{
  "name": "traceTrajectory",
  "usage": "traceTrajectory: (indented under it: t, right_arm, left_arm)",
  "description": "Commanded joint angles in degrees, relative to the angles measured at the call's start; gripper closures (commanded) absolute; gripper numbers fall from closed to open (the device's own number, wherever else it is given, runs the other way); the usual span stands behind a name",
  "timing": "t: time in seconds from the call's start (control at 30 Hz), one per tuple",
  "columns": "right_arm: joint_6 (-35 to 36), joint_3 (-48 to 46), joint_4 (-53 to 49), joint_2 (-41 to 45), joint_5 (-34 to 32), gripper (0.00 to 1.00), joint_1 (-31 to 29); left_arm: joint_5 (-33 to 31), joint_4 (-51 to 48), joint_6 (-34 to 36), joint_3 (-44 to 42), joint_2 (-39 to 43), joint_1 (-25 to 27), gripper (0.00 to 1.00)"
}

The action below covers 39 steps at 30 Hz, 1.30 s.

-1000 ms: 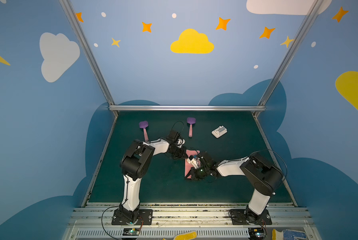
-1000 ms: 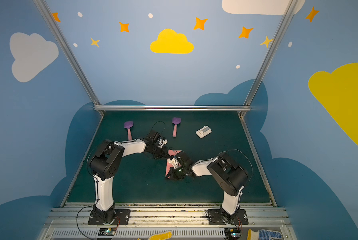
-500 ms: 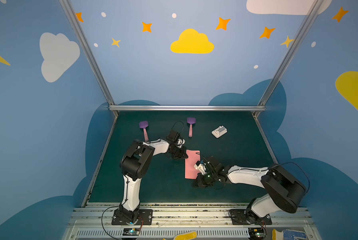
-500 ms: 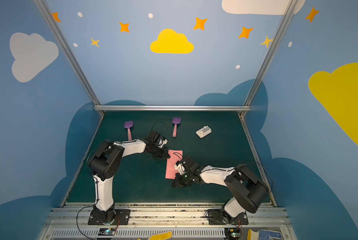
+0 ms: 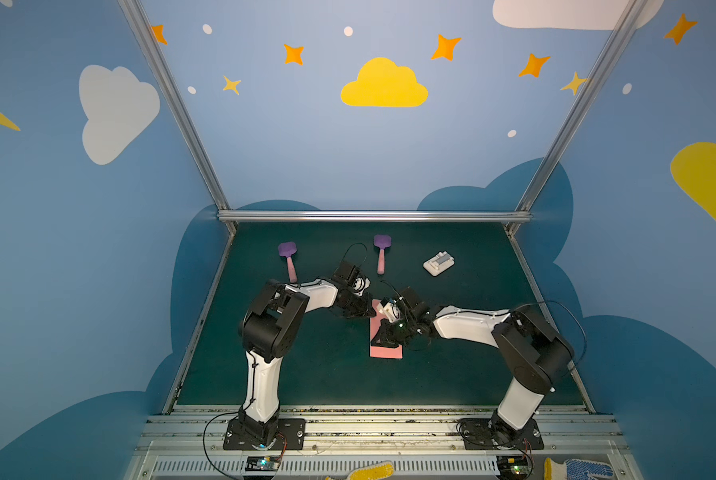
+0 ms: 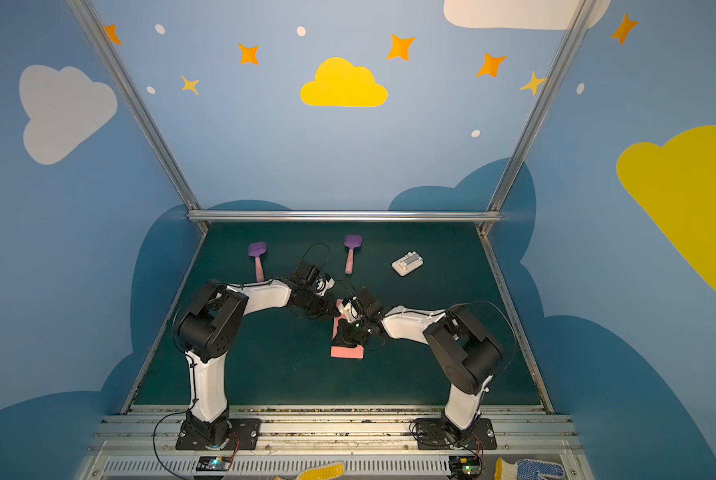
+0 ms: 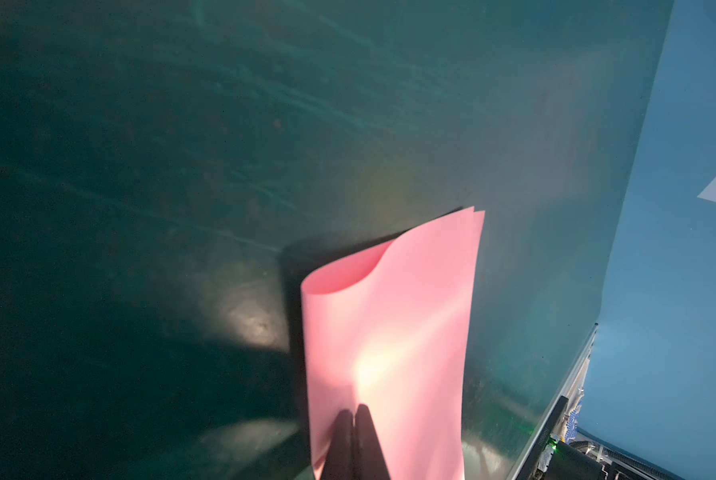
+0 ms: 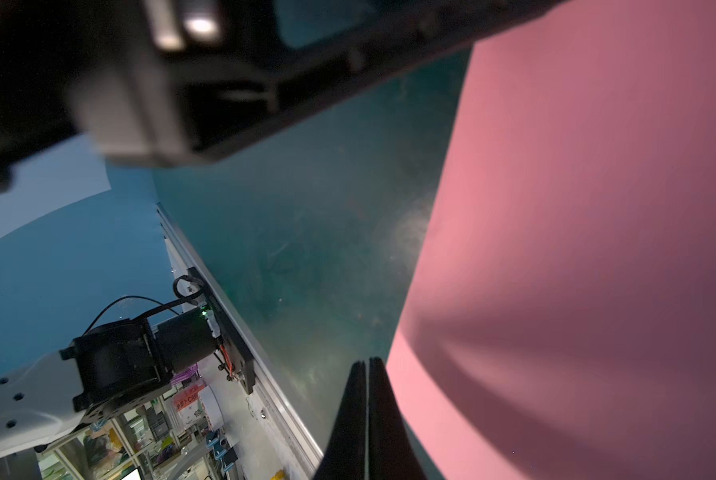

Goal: Fold a paper plane with a square sheet of paper (fold left side to right side)

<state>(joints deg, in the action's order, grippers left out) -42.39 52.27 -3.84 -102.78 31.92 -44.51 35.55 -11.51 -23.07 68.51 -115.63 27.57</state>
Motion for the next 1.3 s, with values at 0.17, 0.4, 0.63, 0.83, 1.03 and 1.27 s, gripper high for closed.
traceTrajectory:
  t: [0.17, 0.4, 0.63, 0.83, 1.03, 1.27]
  right_arm:
    - [-0.2, -3.75, 2.99, -3.38, -0.61, 1.0, 1.35]
    - [-0.81, -7.6, 4.66, -3.41, -1.41, 1.0, 1.45]
    - [-0.5, -7.95, 4.28, -3.63, -1.53, 1.0, 1.38]
    - [-0.61, -8.0, 4.28, -3.64, -1.64, 1.0, 1.36]
    - [-0.94, -8.04, 4.27, -4.05, -1.88, 1.0, 1.36]
    - [-1.11, -8.8, 4.39, -4.35, -2.08, 1.0, 1.3]
  left_arm:
    - [-0.97, -3.35, -0.02, 0.25, -0.71, -0.42, 0.96]
    - [-1.17, -8.95, 3.27, 10.32, -7.38, -3.87, 0.96]
    - [-1.48, -16.86, 6.54, 23.95, -14.53, -7.67, 0.96]
    - [1.29, -13.39, 4.78, 17.71, -4.96, -7.98, 0.96]
    - [3.47, -1.2, -3.77, -2.75, 10.05, -4.86, 0.96]
    - [2.62, 5.0, -7.12, -13.4, 14.82, 1.22, 0.96]
